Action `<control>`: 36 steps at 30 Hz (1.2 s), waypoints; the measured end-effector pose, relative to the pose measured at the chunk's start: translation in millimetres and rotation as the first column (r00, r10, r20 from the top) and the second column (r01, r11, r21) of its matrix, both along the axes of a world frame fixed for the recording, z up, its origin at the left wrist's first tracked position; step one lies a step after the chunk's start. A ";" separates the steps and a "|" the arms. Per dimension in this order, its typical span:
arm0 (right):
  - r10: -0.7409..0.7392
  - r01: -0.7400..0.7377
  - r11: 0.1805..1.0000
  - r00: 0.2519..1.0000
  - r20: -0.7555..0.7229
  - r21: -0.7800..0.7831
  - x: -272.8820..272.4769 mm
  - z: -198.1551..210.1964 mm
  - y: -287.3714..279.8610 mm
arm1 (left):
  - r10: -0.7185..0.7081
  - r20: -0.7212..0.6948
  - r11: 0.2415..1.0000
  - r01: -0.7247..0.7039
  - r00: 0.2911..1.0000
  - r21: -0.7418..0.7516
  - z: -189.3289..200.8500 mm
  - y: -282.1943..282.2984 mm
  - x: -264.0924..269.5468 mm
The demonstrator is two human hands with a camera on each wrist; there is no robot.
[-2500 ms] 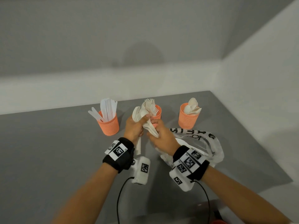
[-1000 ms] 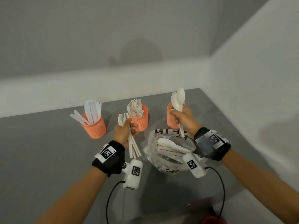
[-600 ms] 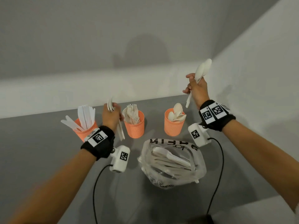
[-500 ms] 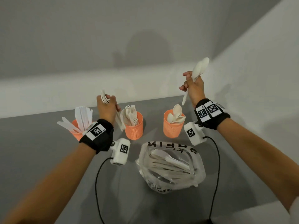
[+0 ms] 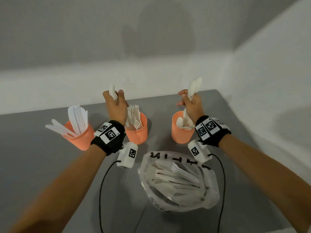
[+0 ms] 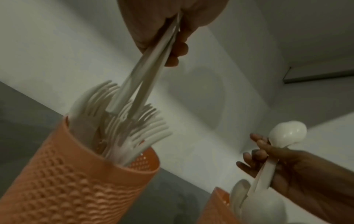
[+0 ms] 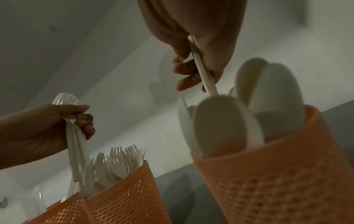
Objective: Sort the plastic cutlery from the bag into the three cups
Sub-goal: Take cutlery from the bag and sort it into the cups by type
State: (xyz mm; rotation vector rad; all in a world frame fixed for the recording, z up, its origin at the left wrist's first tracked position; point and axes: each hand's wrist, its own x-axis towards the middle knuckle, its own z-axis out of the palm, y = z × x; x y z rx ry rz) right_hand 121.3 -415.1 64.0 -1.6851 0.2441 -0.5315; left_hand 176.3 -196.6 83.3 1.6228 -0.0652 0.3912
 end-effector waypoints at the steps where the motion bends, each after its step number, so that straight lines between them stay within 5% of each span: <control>1: 0.017 -0.018 1.000 0.999 -0.042 -0.025 0.0 -3.9 0.7 | -0.001 0.003 1.000 0.001 1.000 0.029 -4.9 -1.2 0.8; 6: -0.018 -0.002 0.995 0.980 -0.198 -0.099 -6.7 -12.7 -0.6 | 0.011 0.036 0.978 -0.018 0.999 0.209 -27.8 -0.3 4.2; 12: -0.086 0.061 0.954 0.994 -0.073 -0.294 -22.0 -2.3 -8.0 | -0.067 0.106 0.870 0.006 0.992 0.494 -49.3 11.9 0.2; 19: -0.003 -0.046 0.894 0.994 -0.110 -0.445 -28.0 -7.2 -5.7 | -0.196 0.130 0.808 0.085 0.972 0.584 -47.7 14.3 -4.8; 25: -0.009 0.056 0.900 0.994 0.110 -0.433 -31.9 1.3 -5.1 | -0.344 0.149 0.643 0.117 0.927 0.757 -47.7 22.5 -7.3; 29: -0.042 0.134 0.929 0.964 0.263 -0.346 -42.1 -1.3 -6.6 | -0.346 0.123 0.630 0.134 0.930 0.765 -50.0 21.0 -7.6; 31: -0.057 0.132 0.905 0.980 0.193 -0.405 -44.3 -5.3 -10.6 | -0.331 0.120 0.630 0.125 0.936 0.766 -50.8 19.6 -5.7; 34: -0.024 -0.031 0.728 0.997 -0.070 -0.685 -44.3 -19.1 -16.7 | -0.354 0.104 0.559 0.121 0.930 0.820 -54.9 17.8 -7.9; 36: -0.042 -0.096 0.674 0.985 -0.167 -0.732 -45.8 -24.7 -21.3 | -0.371 0.090 0.505 0.120 0.924 0.855 -55.8 16.6 -11.5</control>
